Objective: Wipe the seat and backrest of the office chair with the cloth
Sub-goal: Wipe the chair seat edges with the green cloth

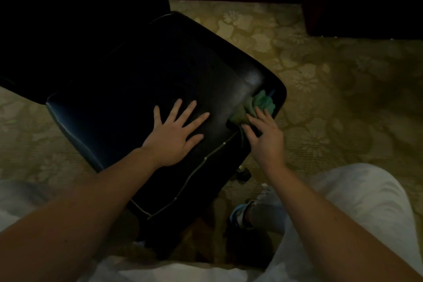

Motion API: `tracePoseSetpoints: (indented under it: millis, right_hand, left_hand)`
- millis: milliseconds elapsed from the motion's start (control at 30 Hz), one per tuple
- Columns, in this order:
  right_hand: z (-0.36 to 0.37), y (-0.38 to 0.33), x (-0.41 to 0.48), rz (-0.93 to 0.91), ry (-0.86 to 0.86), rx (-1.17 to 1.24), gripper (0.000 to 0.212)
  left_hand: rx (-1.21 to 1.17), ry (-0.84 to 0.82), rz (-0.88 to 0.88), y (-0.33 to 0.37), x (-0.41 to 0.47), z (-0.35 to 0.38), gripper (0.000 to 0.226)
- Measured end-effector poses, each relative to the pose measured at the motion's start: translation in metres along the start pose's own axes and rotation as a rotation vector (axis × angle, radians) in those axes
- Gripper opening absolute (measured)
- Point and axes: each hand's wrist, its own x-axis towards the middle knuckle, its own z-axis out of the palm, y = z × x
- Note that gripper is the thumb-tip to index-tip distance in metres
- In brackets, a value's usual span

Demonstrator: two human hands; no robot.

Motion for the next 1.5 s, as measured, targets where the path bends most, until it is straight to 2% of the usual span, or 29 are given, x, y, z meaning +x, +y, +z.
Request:
tracePoseSetpoints:
  millis: [100,300,533,733,867,1133,1333,1500]
  right_hand:
    - [-0.001,0.001,0.002,-0.017,-0.009,0.007,0.030]
    - [0.002,-0.005,0.015,0.074,0.069,0.111,0.032]
    - [0.007,-0.012,0.004,0.056,0.019,0.072,0.033]
    - [0.011,-0.004,0.022,0.044,0.071,0.110,0.030]
    - [0.015,-0.007,0.028,0.069,0.109,0.124,0.032]
    - [0.015,-0.011,0.015,-0.042,0.042,0.039,0.030]
    - [0.012,-0.012,0.033,0.127,0.107,0.164,0.032]
    - [0.015,-0.015,0.015,0.008,0.039,0.093,0.031]
  left_hand:
    - [-0.006,0.026,-0.006,0.000,0.001,0.002,0.060]
    - [-0.050,0.038,-0.021,0.006,0.007,0.000,0.060]
    - [-0.064,0.031,-0.078,0.017,0.019,0.000,0.060]
    - [-0.069,0.004,0.099,-0.005,0.000,-0.006,0.057]
    - [-0.054,0.030,0.092,-0.004,-0.014,0.004,0.055]
    - [-0.068,0.117,0.039,0.008,-0.004,0.012,0.052]
    - [-0.074,0.128,0.018,0.012,-0.001,0.011,0.052]
    - [-0.066,0.144,0.013,0.012,0.001,0.014,0.051]
